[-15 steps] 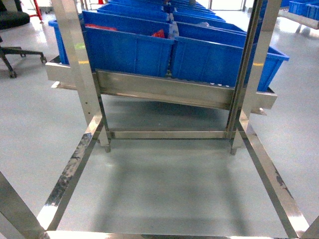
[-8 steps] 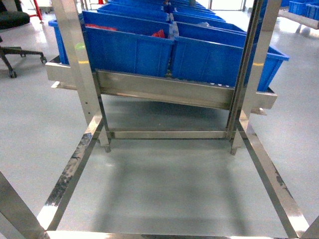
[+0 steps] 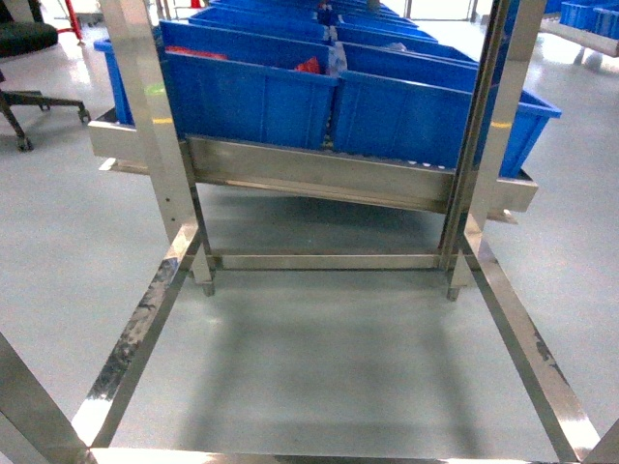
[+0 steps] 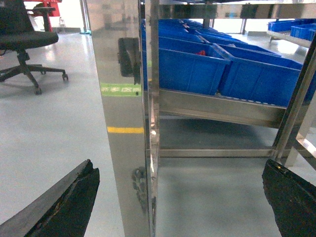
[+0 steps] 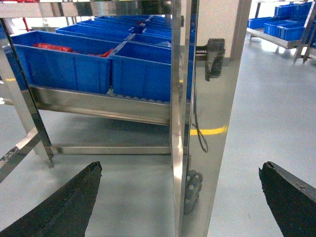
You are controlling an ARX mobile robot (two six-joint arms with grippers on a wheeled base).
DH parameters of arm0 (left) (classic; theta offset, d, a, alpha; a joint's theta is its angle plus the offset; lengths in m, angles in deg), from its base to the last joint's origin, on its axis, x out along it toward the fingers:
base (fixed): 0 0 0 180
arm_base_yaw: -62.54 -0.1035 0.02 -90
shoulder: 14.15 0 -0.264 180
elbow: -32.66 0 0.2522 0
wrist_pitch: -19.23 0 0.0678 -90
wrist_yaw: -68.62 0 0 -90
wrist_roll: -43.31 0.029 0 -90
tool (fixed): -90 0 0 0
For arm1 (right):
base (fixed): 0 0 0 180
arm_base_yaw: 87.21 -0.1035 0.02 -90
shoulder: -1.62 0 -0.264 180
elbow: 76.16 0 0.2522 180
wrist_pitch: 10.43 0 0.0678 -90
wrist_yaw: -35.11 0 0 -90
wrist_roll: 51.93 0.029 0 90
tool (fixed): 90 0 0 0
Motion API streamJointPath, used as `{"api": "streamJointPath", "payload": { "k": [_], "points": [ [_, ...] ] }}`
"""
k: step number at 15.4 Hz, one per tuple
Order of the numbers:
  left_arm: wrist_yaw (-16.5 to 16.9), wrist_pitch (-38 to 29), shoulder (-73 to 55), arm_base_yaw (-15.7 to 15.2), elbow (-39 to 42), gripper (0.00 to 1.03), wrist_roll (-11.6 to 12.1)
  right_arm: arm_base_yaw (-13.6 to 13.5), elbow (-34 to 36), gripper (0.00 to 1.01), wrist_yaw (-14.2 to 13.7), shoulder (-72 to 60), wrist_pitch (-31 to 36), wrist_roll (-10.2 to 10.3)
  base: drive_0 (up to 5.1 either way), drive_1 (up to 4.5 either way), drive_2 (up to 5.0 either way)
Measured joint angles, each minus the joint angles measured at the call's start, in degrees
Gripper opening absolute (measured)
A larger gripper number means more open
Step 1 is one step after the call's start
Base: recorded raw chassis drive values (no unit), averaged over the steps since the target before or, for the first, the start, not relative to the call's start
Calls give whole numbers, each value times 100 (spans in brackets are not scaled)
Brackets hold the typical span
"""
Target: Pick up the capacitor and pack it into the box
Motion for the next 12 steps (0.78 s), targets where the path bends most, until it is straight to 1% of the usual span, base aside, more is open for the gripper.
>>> {"api": "streamJointPath", "payload": {
  "k": [12],
  "points": [
    [-2,15,0,0,0,98,0,0,0,98,0,0,-9,0,0,0,0]
  ]
}}
